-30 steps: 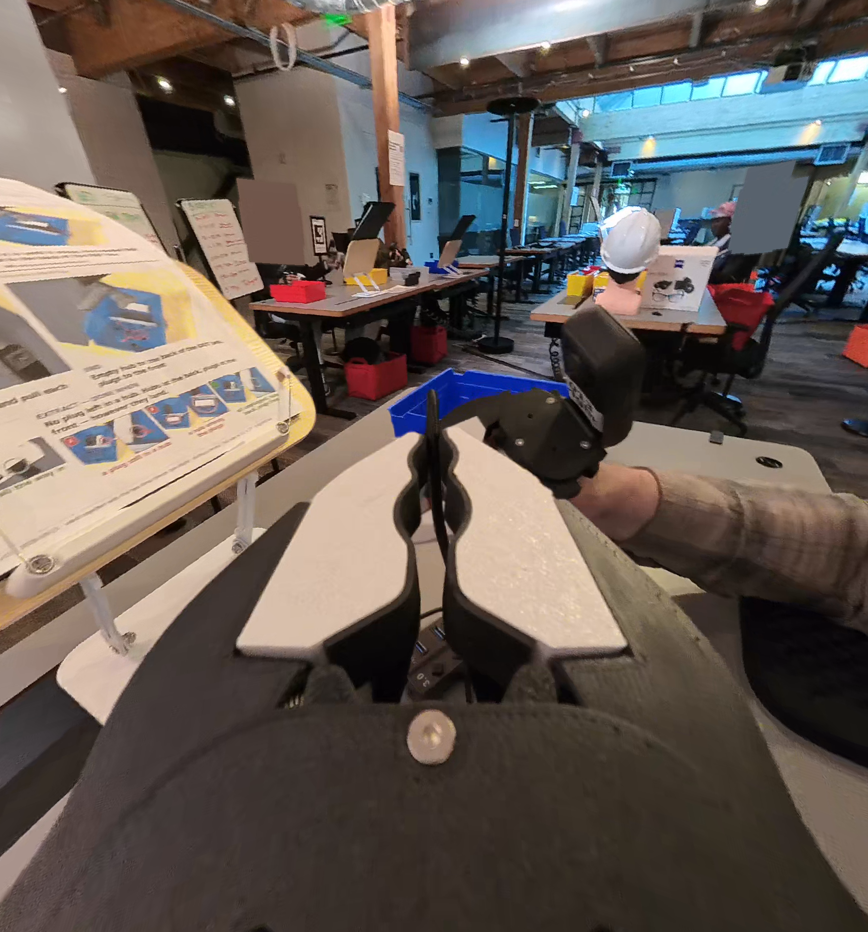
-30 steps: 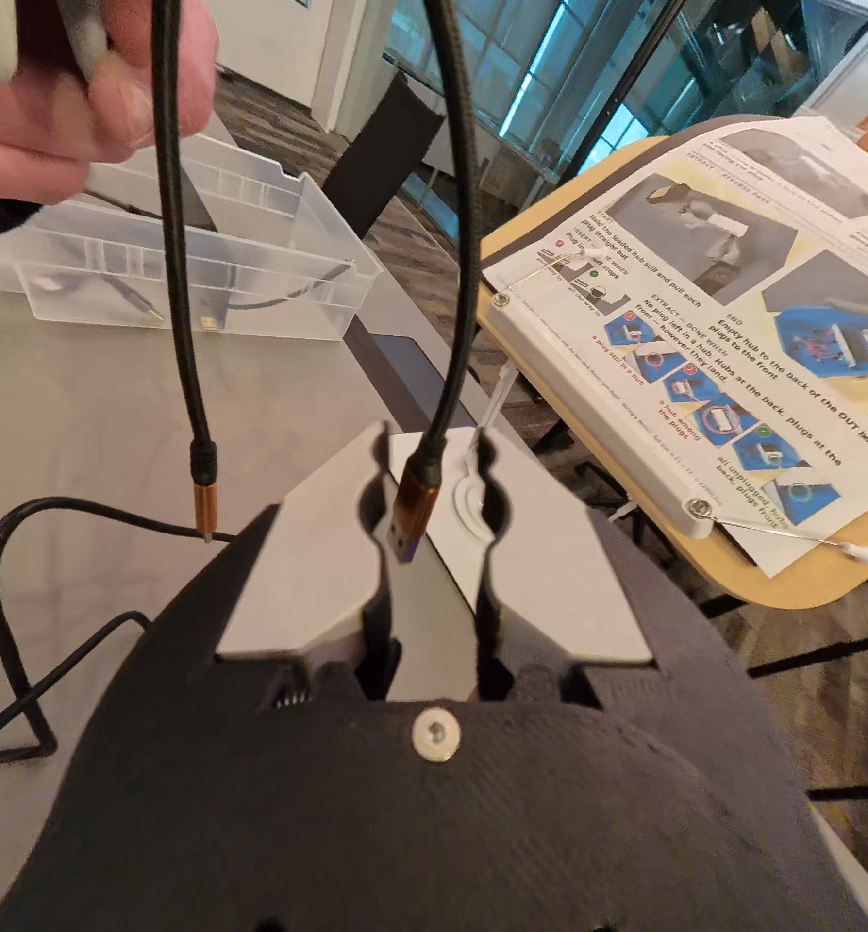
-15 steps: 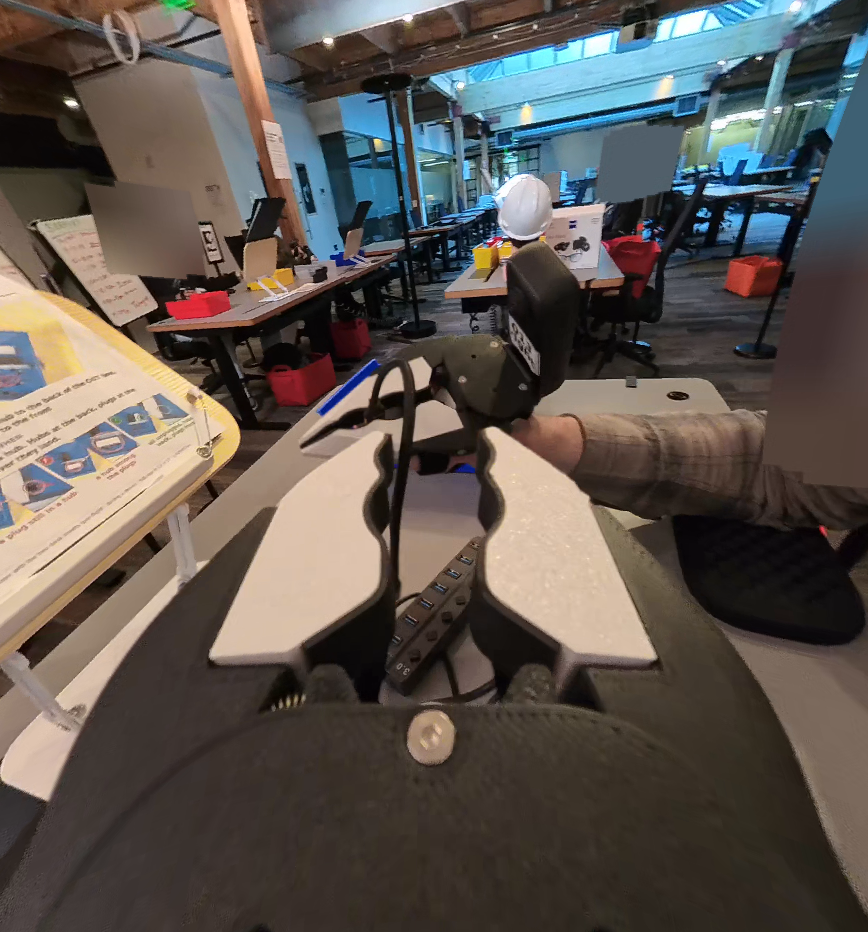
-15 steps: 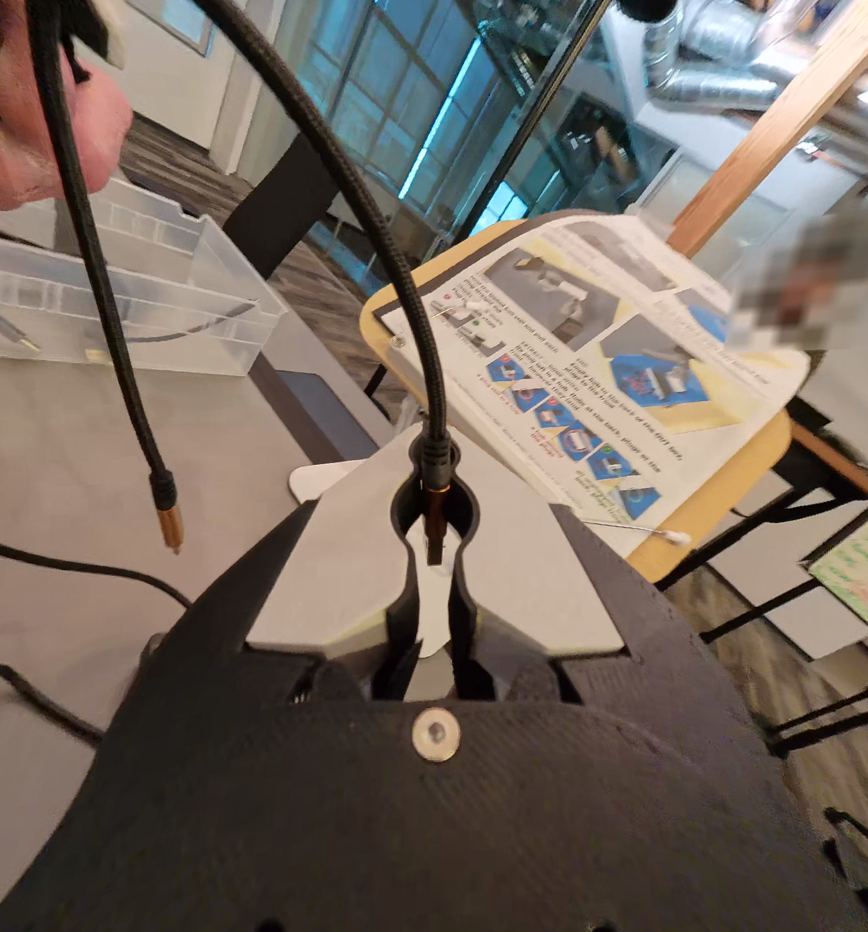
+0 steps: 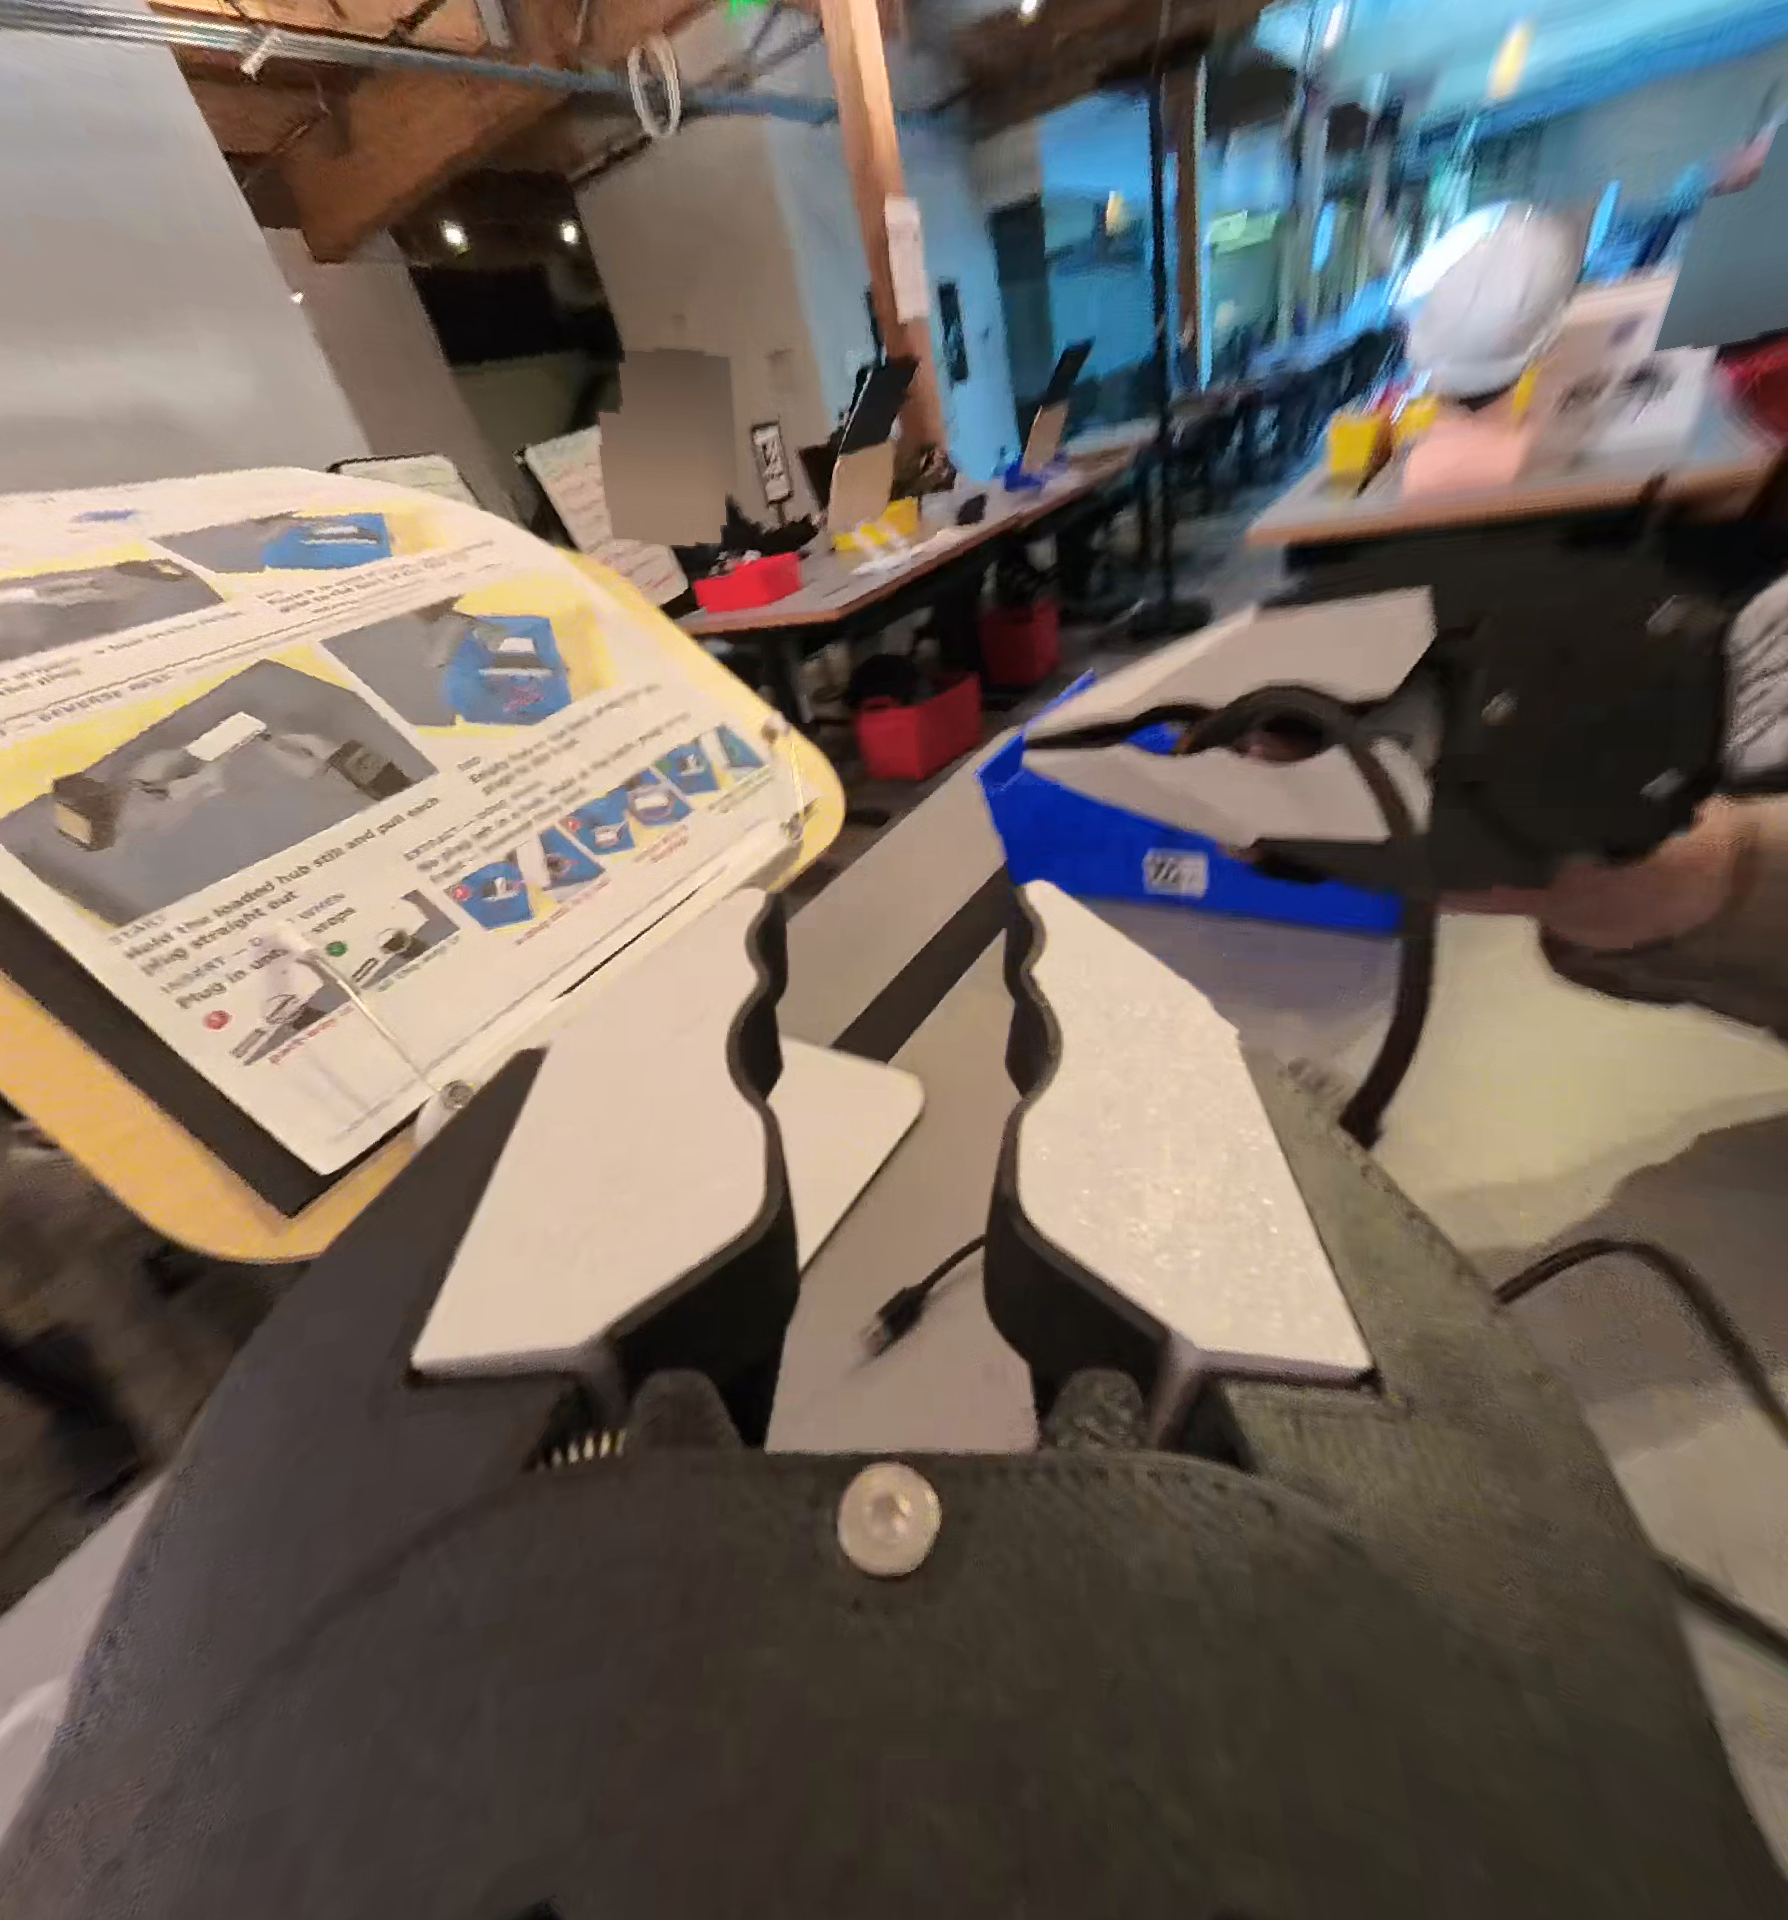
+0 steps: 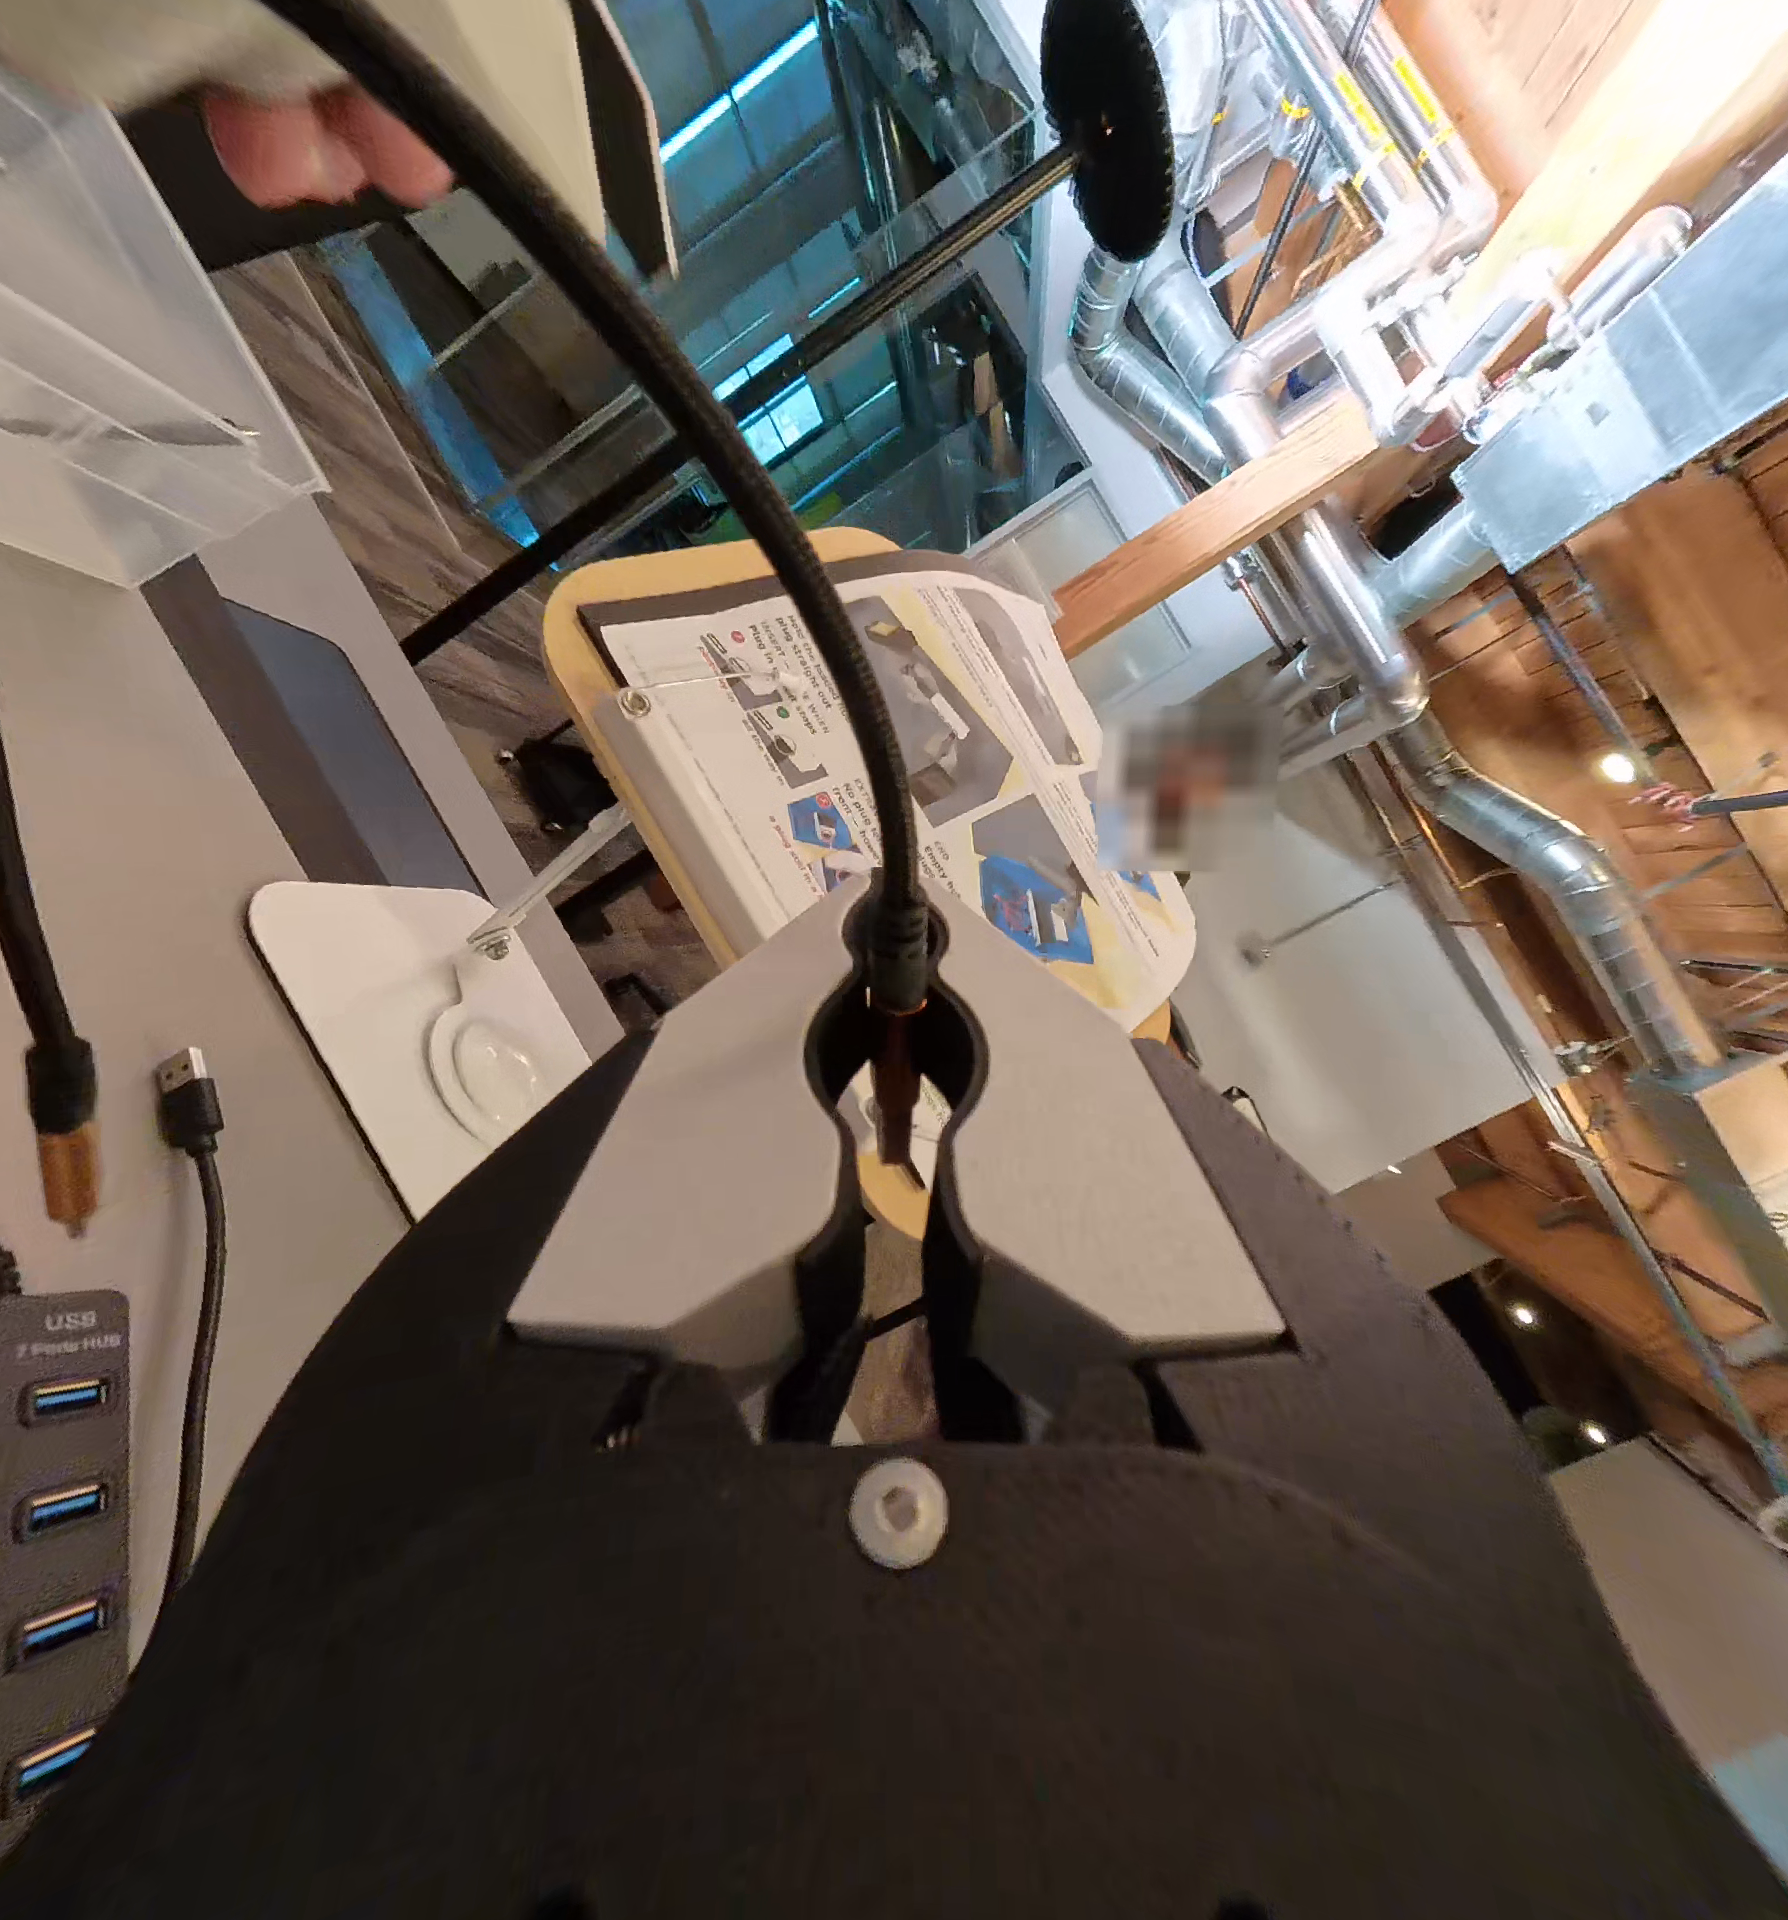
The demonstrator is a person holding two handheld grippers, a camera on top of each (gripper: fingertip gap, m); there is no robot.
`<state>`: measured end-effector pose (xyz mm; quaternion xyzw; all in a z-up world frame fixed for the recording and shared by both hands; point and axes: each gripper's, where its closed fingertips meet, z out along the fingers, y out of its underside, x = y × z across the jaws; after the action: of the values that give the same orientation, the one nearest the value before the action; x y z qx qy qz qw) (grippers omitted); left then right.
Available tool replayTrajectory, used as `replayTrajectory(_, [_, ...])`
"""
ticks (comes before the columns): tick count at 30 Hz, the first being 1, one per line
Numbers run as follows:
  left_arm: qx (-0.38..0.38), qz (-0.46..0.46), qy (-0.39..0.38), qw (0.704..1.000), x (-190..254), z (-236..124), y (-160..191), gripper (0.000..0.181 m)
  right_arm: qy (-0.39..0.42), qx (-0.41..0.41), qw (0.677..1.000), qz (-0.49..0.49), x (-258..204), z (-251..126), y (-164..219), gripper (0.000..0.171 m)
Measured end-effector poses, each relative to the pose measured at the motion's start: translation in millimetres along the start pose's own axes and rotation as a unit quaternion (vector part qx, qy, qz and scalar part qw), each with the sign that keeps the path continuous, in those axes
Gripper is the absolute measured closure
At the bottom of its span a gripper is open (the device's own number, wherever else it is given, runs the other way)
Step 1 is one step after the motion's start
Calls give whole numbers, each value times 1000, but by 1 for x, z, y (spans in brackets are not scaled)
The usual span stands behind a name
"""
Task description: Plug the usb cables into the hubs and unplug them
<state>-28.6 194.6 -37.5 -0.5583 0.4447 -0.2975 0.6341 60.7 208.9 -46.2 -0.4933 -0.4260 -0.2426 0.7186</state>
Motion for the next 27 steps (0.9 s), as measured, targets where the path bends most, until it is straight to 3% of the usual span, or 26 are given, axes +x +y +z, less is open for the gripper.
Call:
replayTrajectory(3, [-41,70,-6,997,13,16,20,133,8,1,1000,-16,-8,-1,-11,171])
replayTrajectory(9, [-17,89,94,991,70,31,22,119,12,-3,999,-46,-23,0,-22,171])
replayTrajectory(12, [9,85,107,991,85,34,13,119,13,-7,998,-57,-29,1,-23,171])
replayTrajectory(21, [52,72,21,996,84,41,-4,174,47,-28,994,-93,-22,1,-20,171])
replayTrajectory(27, [62,59,0,996,78,40,-5,178,61,-28,991,-112,-20,2,-21,171])
